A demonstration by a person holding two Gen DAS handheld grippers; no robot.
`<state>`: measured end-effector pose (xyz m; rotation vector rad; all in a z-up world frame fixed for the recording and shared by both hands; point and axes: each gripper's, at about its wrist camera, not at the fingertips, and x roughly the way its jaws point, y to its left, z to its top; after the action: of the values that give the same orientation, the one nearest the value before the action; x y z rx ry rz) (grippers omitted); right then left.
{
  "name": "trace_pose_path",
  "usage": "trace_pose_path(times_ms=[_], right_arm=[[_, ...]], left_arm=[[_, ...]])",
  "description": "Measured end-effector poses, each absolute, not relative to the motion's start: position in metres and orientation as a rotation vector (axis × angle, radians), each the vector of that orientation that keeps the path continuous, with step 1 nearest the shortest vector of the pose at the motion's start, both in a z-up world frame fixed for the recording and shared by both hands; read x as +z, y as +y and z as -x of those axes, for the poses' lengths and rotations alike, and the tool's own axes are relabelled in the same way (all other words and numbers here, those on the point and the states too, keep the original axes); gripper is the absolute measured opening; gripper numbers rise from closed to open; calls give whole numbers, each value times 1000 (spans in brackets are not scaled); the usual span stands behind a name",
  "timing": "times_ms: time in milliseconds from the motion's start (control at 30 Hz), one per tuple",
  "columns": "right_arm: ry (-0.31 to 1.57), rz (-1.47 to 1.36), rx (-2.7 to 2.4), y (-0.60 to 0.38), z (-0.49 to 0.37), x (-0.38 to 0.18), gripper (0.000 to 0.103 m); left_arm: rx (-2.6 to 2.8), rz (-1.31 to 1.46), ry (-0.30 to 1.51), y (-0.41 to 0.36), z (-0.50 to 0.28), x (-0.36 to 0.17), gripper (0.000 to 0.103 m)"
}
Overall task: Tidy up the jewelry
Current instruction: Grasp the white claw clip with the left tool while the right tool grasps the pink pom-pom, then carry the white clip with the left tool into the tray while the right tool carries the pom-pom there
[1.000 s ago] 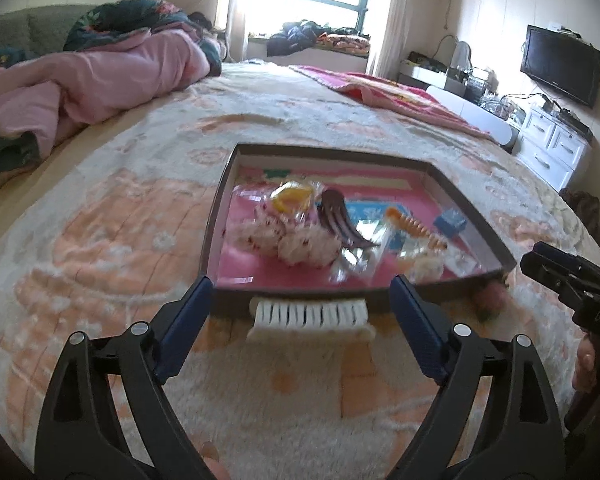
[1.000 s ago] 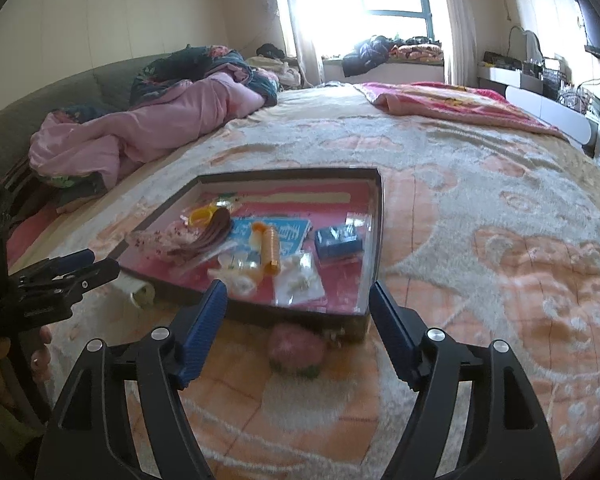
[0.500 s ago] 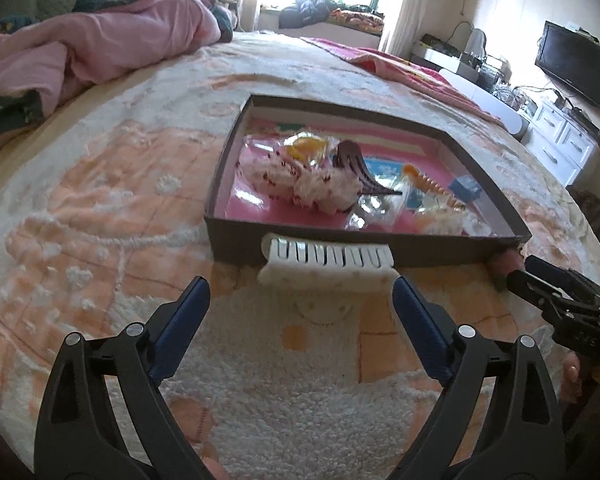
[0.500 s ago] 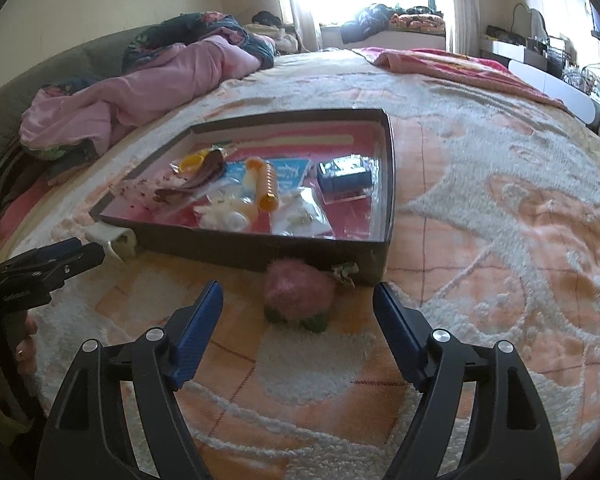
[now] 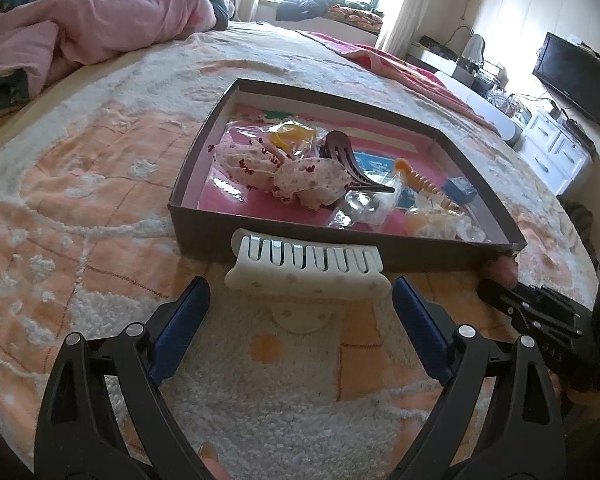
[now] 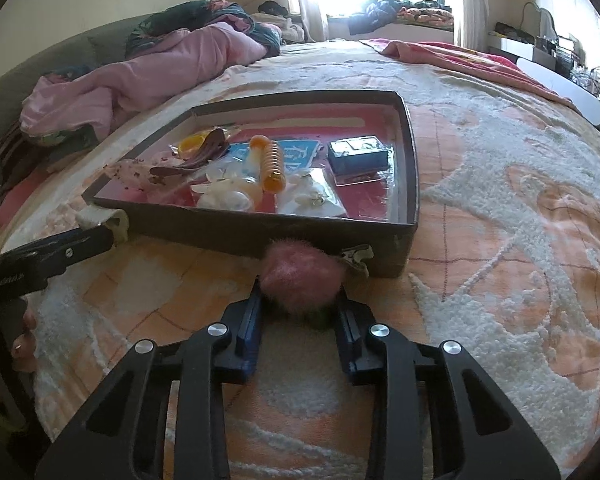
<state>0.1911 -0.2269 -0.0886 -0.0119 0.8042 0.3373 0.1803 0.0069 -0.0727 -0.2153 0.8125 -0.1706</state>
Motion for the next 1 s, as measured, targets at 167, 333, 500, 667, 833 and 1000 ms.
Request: trace_pose_path(times_ms=[167,333,500,667,833,1000], right_arm=[[797,22,371,-222,-186,-86,29],[792,31,403,-215,-182,-83,29],[782,33,435,-211,-177,-78,29],[763,26,461,-209,-173,-70,29],[742,15,485,-208,-167,-60,29],[719,10,502,-204,-162,-51,29]], left_arm=[[-180,201,816,2,-182,-72,65],[-187,181,816,-1,-182,-71,63],[-204,167,820,-6,-176,-68,61],[-214,168,814,-6,-168,-61,61],[-220,177,785,-3,-159,-48,61],[-217,186,754,0,-155,-37,61]])
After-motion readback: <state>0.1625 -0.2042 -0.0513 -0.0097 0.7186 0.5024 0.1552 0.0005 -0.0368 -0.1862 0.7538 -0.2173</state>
